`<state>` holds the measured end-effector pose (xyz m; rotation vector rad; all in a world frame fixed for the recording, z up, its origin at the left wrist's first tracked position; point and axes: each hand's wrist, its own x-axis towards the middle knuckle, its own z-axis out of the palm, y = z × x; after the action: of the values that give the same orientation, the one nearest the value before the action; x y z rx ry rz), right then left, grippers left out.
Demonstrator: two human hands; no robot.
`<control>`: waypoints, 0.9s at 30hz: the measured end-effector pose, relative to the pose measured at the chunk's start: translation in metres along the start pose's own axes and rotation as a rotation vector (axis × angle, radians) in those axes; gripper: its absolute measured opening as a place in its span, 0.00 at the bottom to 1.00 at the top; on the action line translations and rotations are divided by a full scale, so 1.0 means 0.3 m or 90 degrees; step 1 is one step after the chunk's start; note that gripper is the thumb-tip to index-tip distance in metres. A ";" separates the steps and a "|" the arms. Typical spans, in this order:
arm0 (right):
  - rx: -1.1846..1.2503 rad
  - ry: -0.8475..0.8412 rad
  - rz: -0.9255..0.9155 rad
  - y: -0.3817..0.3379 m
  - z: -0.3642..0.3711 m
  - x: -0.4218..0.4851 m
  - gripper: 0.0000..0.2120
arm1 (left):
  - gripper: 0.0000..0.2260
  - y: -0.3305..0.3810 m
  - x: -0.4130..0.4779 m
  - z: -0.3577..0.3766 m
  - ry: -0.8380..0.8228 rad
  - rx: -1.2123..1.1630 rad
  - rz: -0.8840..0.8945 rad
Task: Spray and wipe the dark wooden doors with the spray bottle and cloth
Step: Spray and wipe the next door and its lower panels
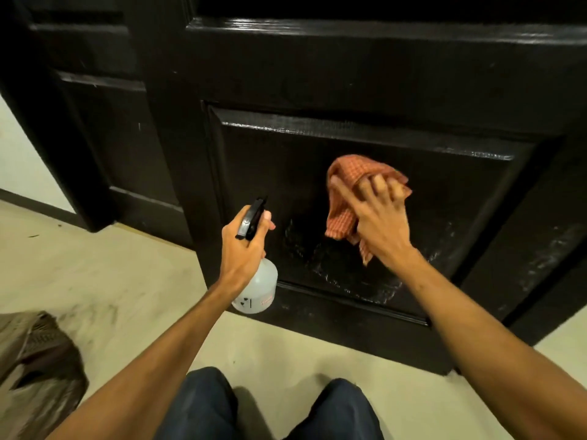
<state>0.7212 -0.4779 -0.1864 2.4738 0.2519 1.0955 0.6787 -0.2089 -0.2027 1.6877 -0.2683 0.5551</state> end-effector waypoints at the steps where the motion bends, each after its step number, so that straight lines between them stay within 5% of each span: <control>1: 0.004 0.013 0.067 0.041 -0.041 0.020 0.46 | 0.09 0.019 -0.004 -0.006 -0.004 0.001 0.007; 10: 0.059 -0.034 0.154 0.048 -0.013 -0.066 0.49 | 0.03 0.052 -0.012 0.028 -0.059 -0.032 0.051; 14: 0.072 0.107 0.136 0.110 0.002 -0.044 0.40 | 0.04 -0.025 0.002 0.071 -0.075 -0.051 0.060; 20: 0.190 0.308 0.491 0.051 0.015 -0.035 0.35 | 0.04 -0.098 -0.014 0.130 -0.065 -0.070 0.089; 24: 0.199 0.168 0.406 -0.103 0.159 -0.204 0.42 | 0.05 -0.107 -0.039 0.190 -0.084 -0.084 0.081; 27: 0.146 0.180 0.288 0.005 0.138 -0.195 0.43 | 0.06 -0.108 -0.056 0.231 -0.094 -0.096 0.077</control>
<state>0.7125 -0.5110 -0.2495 2.6441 -0.1180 1.6908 0.6942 -0.2721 -0.2464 1.5748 -0.5096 0.4872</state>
